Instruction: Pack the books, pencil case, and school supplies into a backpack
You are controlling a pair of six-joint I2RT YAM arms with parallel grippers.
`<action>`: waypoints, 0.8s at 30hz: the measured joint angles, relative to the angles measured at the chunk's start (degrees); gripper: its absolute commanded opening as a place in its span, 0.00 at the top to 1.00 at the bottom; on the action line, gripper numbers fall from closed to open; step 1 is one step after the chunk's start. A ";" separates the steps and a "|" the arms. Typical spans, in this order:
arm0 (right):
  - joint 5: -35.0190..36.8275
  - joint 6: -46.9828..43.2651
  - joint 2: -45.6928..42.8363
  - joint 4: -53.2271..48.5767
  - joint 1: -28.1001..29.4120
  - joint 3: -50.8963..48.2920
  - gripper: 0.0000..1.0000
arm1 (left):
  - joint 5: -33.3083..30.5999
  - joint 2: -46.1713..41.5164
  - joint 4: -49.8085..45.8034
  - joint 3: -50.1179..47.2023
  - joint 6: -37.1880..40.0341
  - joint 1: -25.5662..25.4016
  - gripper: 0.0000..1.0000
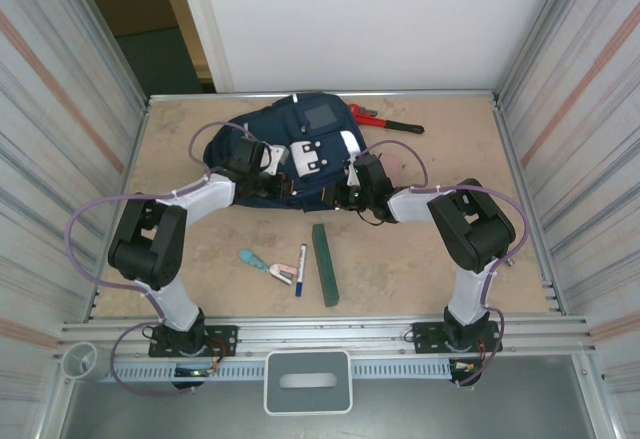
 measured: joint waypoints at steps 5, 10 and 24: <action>0.00 0.00 0.00 0.13 0.00 -0.04 0.79 | 1.62 1.44 -0.09 0.02 -0.42 -0.02 0.77; -0.02 0.00 0.00 0.33 0.00 -0.11 0.79 | 2.58 2.16 -0.13 0.42 -0.59 -0.02 0.74; -0.22 0.04 0.20 0.61 0.00 -0.13 0.78 | -11.67 2.45 -6.01 5.46 1.68 -6.34 0.64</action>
